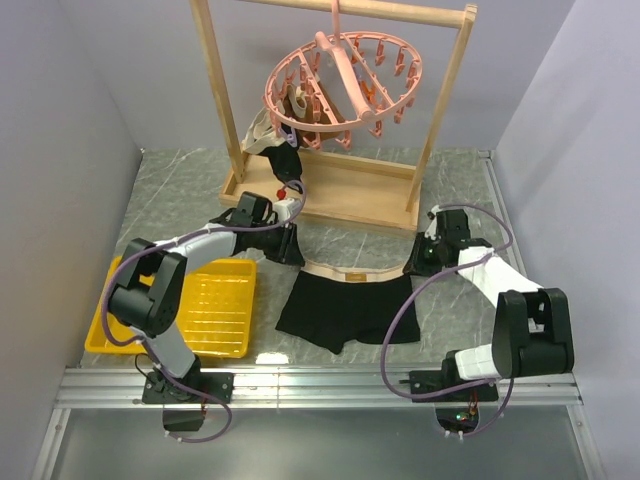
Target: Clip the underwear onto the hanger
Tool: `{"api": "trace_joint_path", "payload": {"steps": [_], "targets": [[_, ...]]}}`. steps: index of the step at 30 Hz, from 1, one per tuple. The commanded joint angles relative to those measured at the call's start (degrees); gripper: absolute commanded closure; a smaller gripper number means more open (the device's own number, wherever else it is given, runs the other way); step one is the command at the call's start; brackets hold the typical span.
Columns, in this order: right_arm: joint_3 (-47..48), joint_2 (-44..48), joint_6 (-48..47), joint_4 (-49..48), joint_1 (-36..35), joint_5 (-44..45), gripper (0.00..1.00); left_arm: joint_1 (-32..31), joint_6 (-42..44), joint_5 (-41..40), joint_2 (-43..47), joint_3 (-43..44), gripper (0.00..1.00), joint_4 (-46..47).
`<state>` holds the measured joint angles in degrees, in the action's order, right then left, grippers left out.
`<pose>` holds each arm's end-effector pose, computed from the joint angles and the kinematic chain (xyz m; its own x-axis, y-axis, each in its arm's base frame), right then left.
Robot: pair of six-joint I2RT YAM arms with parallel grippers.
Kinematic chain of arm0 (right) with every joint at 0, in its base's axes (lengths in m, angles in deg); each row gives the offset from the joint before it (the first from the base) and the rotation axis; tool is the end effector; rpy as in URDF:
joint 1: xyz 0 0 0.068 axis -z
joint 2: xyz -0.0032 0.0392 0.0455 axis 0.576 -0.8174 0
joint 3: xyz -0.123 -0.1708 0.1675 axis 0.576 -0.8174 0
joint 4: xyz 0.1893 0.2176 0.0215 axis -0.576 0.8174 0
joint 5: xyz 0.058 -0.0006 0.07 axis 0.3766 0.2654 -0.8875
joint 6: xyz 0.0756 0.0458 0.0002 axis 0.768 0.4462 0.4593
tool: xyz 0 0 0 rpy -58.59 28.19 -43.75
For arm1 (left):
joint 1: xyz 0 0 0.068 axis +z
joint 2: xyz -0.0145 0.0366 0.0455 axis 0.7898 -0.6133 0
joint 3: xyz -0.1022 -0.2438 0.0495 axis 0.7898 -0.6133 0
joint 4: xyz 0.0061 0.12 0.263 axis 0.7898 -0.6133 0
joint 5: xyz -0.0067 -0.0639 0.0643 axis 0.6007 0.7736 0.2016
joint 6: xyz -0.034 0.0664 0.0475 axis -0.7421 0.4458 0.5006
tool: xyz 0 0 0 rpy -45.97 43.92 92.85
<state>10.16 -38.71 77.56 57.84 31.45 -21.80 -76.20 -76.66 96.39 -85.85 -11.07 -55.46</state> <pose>0.3005 0.0431 0.1259 -0.8802 0.2285 -0.4159 0.0499 0.9161 0.3978 0.3338 -0.2008 0.1363 -0.8129 0.2118 -0.5426 0.5413 0.6185 -0.5696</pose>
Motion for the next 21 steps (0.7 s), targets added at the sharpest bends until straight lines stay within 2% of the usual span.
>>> {"api": "trace_joint_path", "payload": {"steps": [1, 2, 3, 4, 6, 7, 9, 11, 12, 13, 16, 21], "targets": [[1.55, 0.84, -3.84, -2.69, 1.61, -0.05, 0.69, 0.04, 0.70, 1.10, 0.13, 1.76, 0.65, 0.07], [2.51, 1.63, -4.46, -1.81, 1.79, -0.58, 0.65, 0.39, 1.14, 2.07, 1.53, 1.33, 0.63, 0.15], [2.78, 2.68, -5.08, -1.11, 2.32, -1.20, 0.56, 0.56, 1.14, 2.95, 5.63, -0.24, 0.61, 1.19], [3.04, 5.04, -6.30, -0.14, 2.67, -1.72, 0.51, 0.56, 1.14, 4.35, 8.11, -1.13, 0.57, 1.90], [3.31, 8.21, -7.27, 0.39, 3.20, -4.36, 0.41, 0.65, 1.49, 4.80, 13.38, -3.23, 0.48, 2.61], [3.31, 11.54, -8.41, 1.00, 3.46, -5.24, 0.38, 0.65, 1.93, 4.54, 18.37, -3.42, 0.37, 1.13], [4.45, 14.54, -9.91, 1.97, 3.38, -7.60, 0.30, 0.74, 3.42, 3.75, 24.70, -2.46, 0.29, -1.85], [5.85, 18.50, -11.76, 2.85, 3.46, -8.49, 0.27, 0.74, 4.92, 2.00, 28.07, -0.88, 0.17, -7.04], [6.21, 19.73, -12.11, 2.77, 3.46, -8.67, 0.21, 0.83, 5.19, 1.12, 29.39, 0.95, 0.12, -8.19], [6.82, 21.40, -12.98, 2.85, 3.46, -8.93, 0.20, 0.83, 5.10, -0.02, 31.67, 1.84, 0.12, -8.98], [9.46, 24.04, -13.61, 1.11, 3.46, -9.82, 0.18, 0.92, 1.51, -7.39, 36.42, 3.61, 0.02, -7.51], [12.71, 25.46, -10.62, -5.75, 3.46, -12.09, 0.14, 1.00, -4.47, -21.44, 43.80, -1.91, 0.01, 8.65]]}}
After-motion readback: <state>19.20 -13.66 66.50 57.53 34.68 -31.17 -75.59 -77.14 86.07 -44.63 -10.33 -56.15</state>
